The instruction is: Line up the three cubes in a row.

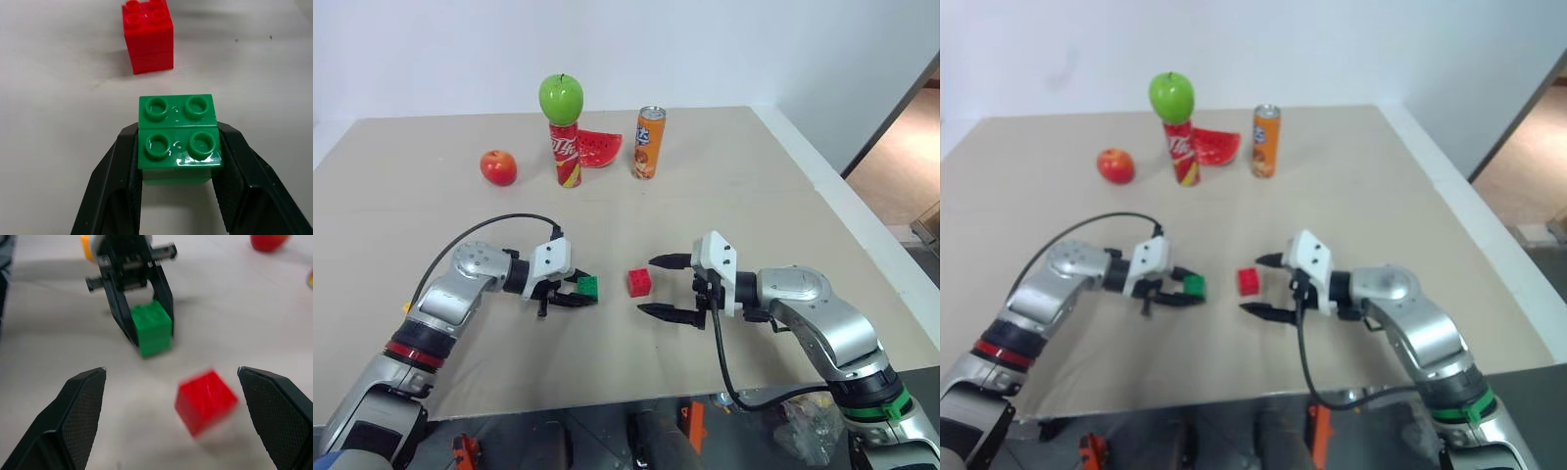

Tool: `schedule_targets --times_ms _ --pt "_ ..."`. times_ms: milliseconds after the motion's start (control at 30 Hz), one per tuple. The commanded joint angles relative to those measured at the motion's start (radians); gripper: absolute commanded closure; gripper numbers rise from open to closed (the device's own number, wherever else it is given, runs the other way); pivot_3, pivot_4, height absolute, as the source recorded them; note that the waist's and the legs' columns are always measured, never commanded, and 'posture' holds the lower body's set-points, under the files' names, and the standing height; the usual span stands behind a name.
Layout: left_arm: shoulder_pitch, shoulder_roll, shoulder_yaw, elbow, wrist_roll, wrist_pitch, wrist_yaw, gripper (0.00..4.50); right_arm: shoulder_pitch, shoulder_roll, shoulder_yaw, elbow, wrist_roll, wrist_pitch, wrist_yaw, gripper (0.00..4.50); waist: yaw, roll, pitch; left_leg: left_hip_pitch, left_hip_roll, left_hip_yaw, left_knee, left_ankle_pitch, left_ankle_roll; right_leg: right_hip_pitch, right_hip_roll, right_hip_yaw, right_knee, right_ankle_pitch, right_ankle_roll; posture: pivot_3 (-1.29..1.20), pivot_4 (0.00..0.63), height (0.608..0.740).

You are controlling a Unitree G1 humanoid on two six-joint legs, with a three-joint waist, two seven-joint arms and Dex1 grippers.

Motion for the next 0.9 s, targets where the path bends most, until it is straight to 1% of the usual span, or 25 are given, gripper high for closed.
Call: schedule_targets --times_ms 33,133,333,500,633,900 --pt "-0.016 -0.017 0.015 0.004 0.008 -0.011 0.002 3.13 0.014 -0.009 -0.046 -0.016 -0.006 -0.037 -0.002 0.0 0.001 0.0 0.0 0.0 0.0 0.0 0.0 0.0 0.0 0.0 0.0 0.0 0.0 0.0 0.0 0.0 0.15 0.74" --pt "-0.003 -0.026 0.037 -0.015 -0.002 0.035 0.032 3.13 0.03 -0.011 -0.054 -0.021 -0.01 -0.046 -0.007 0.0 0.002 0.0 0.0 0.0 0.0 -0.001 0.0 0.0 0.0 0.0 0.0 -0.001 0.0 0.0 0.0 0.0 0.15 0.74" --pt "0.053 -0.014 0.07 -0.08 -0.02 0.103 0.066 3.13 0.048 -0.013 -0.063 -0.033 -0.008 -0.047 -0.01 0.0 0.001 0.0 0.0 0.0 0.0 0.0 0.0 0.0 0.0 0.0 0.0 0.0 0.0 0.0 0.0 0.0 0.15 0.74" --pt "0.088 -0.037 0.079 -0.15 -0.043 0.152 0.089 3.13 0.043 -0.012 -0.059 -0.036 -0.004 -0.043 -0.006 0.0 0.002 0.0 0.0 0.0 0.0 -0.001 0.0 0.0 0.0 0.001 0.0 0.0 0.0 0.0 0.0 0.0 0.15 0.74" --pt "0.092 -0.041 0.069 -0.153 -0.03 0.135 0.082 3.13 0.033 -0.011 -0.056 -0.038 -0.001 -0.035 -0.004 0.0 0.002 0.0 0.0 0.0 0.0 -0.001 0.001 0.0 0.0 0.001 0.0 0.0 0.0 0.0 0.001 0.0 0.15 0.74" --pt "0.074 -0.043 0.052 -0.102 0.005 0.095 0.074 3.13 0.015 -0.011 -0.053 -0.05 0.005 -0.005 -0.007 0.0 0.002 0.0 0.0 0.001 0.0 -0.001 0.001 0.0 0.0 0.001 0.0 0.0 0.001 0.0 0.0 0.0 0.15 0.74"
